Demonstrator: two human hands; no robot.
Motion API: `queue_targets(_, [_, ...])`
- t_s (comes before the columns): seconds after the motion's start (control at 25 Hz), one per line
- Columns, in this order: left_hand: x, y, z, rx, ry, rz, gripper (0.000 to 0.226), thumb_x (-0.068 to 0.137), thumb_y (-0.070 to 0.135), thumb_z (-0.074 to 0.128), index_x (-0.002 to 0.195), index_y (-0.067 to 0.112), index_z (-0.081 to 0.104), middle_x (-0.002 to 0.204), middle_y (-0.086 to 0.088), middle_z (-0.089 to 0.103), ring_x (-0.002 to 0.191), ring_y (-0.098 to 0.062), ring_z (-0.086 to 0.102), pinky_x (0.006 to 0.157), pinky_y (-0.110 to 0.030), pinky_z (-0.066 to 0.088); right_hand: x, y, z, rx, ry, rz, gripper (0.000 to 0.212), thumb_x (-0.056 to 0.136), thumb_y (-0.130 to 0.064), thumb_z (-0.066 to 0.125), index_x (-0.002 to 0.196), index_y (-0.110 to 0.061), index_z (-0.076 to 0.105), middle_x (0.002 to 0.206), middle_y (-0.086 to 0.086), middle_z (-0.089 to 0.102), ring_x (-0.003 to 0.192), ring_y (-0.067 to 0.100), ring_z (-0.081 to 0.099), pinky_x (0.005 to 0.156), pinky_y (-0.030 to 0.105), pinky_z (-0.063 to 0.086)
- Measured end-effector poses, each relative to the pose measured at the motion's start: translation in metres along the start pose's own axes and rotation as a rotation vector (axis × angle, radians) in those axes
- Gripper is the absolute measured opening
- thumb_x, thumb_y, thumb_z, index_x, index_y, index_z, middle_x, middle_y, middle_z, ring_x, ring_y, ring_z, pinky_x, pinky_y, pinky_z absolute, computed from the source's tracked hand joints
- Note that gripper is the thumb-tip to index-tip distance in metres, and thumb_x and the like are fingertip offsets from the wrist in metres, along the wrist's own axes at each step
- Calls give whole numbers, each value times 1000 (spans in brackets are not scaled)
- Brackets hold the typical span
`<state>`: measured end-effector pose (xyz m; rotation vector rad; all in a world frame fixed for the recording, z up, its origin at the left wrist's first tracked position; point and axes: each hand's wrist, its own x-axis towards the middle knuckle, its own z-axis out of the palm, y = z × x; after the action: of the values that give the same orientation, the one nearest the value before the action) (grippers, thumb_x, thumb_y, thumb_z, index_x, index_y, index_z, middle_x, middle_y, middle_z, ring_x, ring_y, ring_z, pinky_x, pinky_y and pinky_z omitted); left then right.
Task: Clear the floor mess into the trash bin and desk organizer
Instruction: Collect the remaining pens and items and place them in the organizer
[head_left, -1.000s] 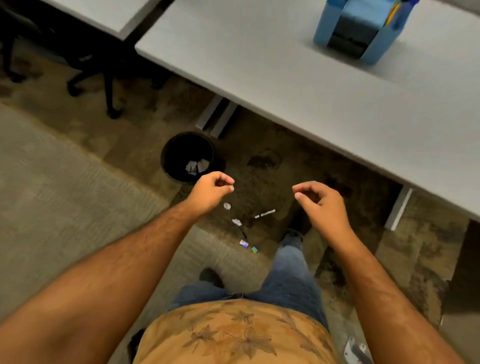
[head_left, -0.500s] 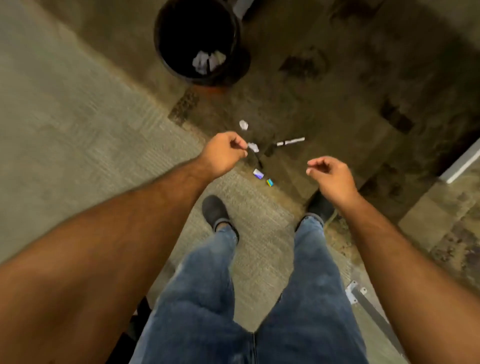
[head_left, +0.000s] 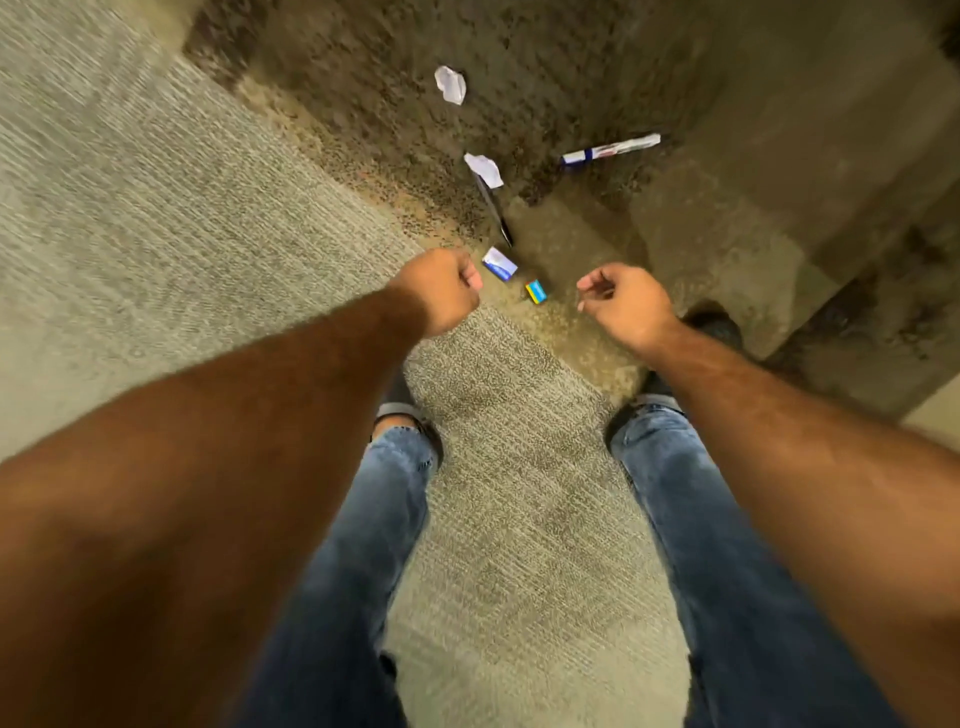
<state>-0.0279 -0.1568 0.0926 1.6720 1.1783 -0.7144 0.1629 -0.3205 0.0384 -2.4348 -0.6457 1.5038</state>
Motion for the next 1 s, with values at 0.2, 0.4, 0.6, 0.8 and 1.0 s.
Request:
queue_targets(0.2, [63, -31, 38, 290, -66, 90, 15, 92, 18, 66, 106, 24, 69, 118, -4, 69, 108, -25, 65, 91, -25, 47, 50, 32, 43, -164, -29, -88, 42, 83, 0, 68, 122, -16, 69, 126, 9, 69, 114, 25, 65, 104, 31, 49])
queue_targets(0.4, [112, -39, 47, 464, 103, 223, 38, 96, 20, 61, 134, 18, 58, 142, -13, 53, 132, -34, 51, 109, -47, 47, 88, 21, 86, -238, -20, -110, 64, 81, -18, 77, 139, -22, 51, 139, 12, 57, 125, 33, 59, 107, 38, 49])
queue_targets(0.6, [136, -28, 66, 667, 161, 347, 51, 89, 10, 61, 137, 23, 52, 138, -8, 50, 128, -32, 47, 93, -48, 53, 109, 5, 99, -373, 120, -228, 46, 81, -18, 75, 123, -14, 59, 122, 18, 63, 111, 39, 63, 92, 38, 52])
queue_targets(0.8, [145, -33, 78, 737, 164, 291, 47, 91, 7, 59, 135, 21, 54, 134, -8, 55, 127, -31, 51, 89, -48, 59, 125, -7, 84, -146, 103, -137, 7, 81, -20, 69, 86, -18, 63, 91, 7, 68, 87, 30, 65, 72, 32, 50])
queue_targets(1.0, [152, -40, 74, 551, 159, 295, 40, 83, 8, 68, 120, 17, 58, 124, -6, 58, 121, -29, 54, 94, -45, 57, 148, -31, 64, -12, 199, -97, 10, 87, -15, 61, 79, -14, 67, 77, 1, 69, 75, 20, 65, 59, 27, 43])
